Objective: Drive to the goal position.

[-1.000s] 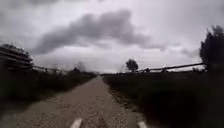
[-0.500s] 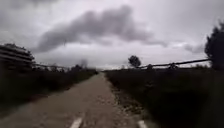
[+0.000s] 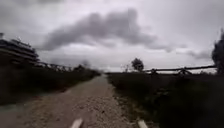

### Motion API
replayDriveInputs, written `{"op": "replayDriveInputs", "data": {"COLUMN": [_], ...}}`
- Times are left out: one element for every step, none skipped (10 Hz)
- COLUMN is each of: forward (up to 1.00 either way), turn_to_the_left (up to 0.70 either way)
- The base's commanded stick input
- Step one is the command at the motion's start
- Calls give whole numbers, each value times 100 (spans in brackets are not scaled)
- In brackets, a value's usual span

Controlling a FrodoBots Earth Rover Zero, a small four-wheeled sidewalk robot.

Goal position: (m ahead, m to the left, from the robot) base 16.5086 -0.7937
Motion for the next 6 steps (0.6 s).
{"op": "replayDriveInputs", "data": {"forward": [70,70,70,70,70,70], "turn_to_the_left": [0,0,0,0,0,0]}}
